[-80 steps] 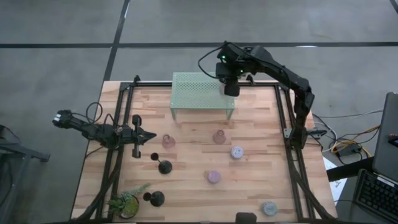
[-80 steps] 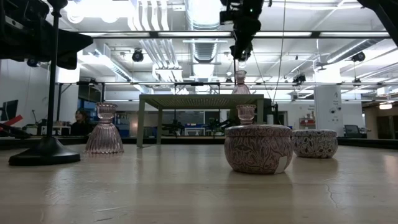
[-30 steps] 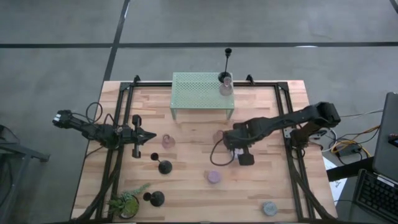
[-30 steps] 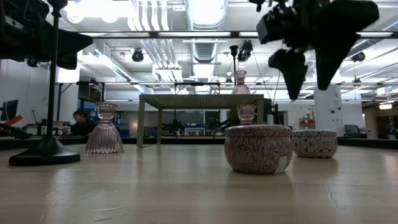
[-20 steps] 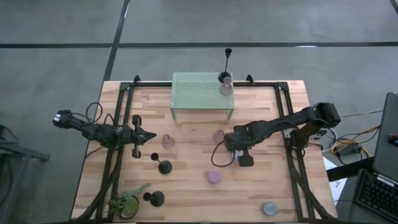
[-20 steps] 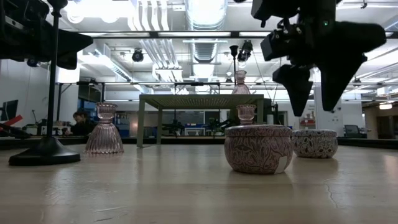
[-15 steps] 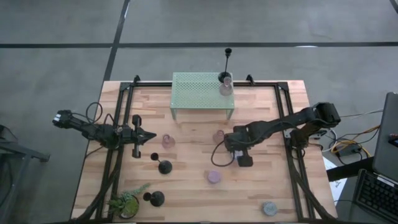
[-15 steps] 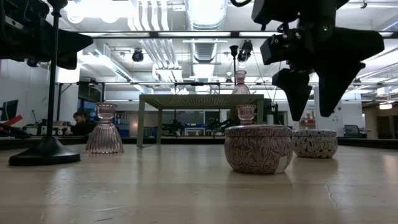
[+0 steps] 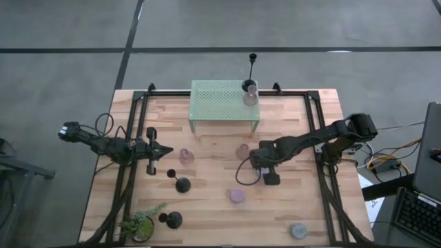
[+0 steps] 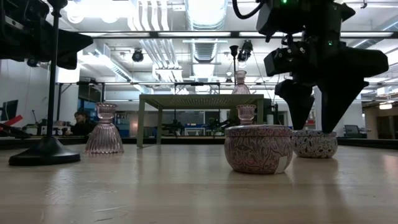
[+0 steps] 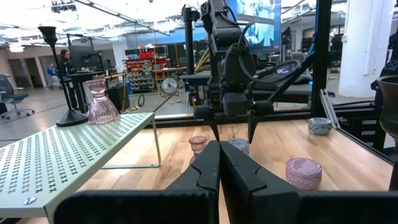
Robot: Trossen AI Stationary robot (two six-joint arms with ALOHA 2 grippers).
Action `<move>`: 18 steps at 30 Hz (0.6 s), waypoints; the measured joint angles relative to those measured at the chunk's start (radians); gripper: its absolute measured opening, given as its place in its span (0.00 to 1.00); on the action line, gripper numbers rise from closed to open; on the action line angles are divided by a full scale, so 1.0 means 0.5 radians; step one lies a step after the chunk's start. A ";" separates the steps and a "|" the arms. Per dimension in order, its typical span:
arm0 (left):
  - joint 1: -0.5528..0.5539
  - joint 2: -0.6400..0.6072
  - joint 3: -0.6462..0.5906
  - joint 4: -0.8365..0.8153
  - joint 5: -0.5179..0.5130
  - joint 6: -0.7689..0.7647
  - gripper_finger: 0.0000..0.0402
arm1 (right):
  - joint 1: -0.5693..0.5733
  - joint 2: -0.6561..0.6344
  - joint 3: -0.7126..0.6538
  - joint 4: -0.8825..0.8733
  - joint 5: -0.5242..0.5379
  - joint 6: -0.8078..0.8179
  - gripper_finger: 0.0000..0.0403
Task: Pick & Place candle stick holders
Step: Put the red scented candle on the shelf
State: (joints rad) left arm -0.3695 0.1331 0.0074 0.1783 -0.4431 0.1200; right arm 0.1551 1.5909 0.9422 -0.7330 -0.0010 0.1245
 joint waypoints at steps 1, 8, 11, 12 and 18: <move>0.000 0.000 0.000 0.000 0.000 0.000 0.04 | 0.000 0.000 -0.016 0.020 0.000 0.001 0.91; 0.001 0.000 0.000 0.000 0.000 0.000 0.04 | 0.010 0.001 -0.060 0.116 -0.004 0.024 0.91; 0.000 0.000 0.000 -0.001 0.000 0.000 0.04 | 0.032 0.001 -0.075 0.162 -0.014 0.027 0.91; 0.001 0.000 0.000 0.000 -0.001 0.000 0.04 | 0.036 0.001 -0.085 0.179 -0.014 0.031 0.91; 0.000 0.000 0.000 -0.001 0.000 0.000 0.04 | 0.048 0.001 -0.135 0.194 -0.015 0.091 0.91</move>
State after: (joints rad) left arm -0.3694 0.1333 0.0074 0.1780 -0.4431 0.1200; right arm 0.1792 1.5915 0.8747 -0.6361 -0.0083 0.1702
